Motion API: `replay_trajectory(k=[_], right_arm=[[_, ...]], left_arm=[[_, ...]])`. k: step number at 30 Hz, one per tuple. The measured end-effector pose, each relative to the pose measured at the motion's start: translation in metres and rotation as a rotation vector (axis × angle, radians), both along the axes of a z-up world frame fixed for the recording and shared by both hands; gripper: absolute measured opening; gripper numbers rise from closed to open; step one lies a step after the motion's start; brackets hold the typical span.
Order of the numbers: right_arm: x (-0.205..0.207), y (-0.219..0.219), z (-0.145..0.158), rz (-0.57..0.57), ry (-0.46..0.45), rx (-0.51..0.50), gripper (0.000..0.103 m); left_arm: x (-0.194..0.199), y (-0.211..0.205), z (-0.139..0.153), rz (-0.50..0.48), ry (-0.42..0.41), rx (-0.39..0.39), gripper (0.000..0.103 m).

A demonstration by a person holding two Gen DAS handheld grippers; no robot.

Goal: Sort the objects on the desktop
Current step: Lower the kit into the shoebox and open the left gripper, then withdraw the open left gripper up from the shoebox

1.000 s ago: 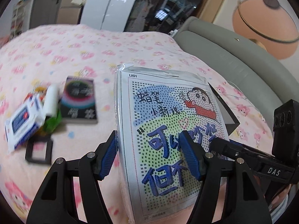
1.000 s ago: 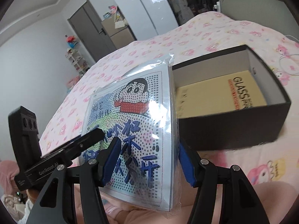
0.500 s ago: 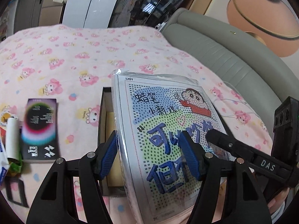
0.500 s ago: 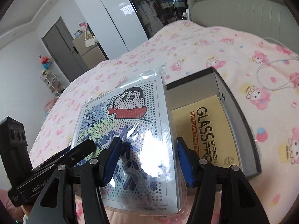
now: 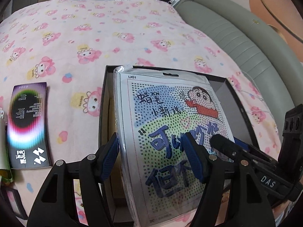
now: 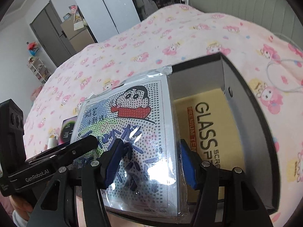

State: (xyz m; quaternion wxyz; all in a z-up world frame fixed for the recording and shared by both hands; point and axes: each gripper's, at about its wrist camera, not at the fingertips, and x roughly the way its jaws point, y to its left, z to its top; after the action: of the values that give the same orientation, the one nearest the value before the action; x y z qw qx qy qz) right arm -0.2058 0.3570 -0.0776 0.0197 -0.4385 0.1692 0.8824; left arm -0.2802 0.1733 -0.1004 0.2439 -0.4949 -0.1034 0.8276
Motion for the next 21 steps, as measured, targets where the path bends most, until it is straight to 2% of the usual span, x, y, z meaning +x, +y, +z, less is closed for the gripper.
replay_trajectory(k=[4, 6, 10, 13, 16, 19, 21], right_arm=[[-0.003, 0.0, -0.012, 0.004, -0.04, 0.001, 0.055], [-0.004, 0.001, -0.017, 0.006, -0.057, -0.01, 0.055], [-0.003, 0.009, -0.022, 0.007, -0.062, -0.037, 0.055], [-0.002, 0.006, -0.02, 0.011, -0.058, -0.001, 0.053], [-0.003, 0.006, -0.019, 0.024, -0.049, -0.021, 0.053], [-0.003, 0.004, -0.017, 0.022, -0.06, 0.016, 0.053], [-0.004, 0.004, -0.022, 0.013, -0.098, -0.006, 0.054]], left_arm=[[-0.002, 0.003, -0.01, -0.009, -0.04, -0.032, 0.072], [0.002, 0.006, -0.011, -0.011, -0.022, -0.055, 0.076], [0.013, 0.014, -0.011, -0.032, 0.013, -0.117, 0.077], [0.017, 0.02, -0.011, -0.039, 0.024, -0.189, 0.076], [0.019, 0.019, -0.009, -0.03, 0.033, -0.22, 0.075], [0.023, 0.018, -0.006, -0.016, 0.036, -0.272, 0.07], [0.027, 0.02, -0.003, -0.02, 0.03, -0.293, 0.066]])
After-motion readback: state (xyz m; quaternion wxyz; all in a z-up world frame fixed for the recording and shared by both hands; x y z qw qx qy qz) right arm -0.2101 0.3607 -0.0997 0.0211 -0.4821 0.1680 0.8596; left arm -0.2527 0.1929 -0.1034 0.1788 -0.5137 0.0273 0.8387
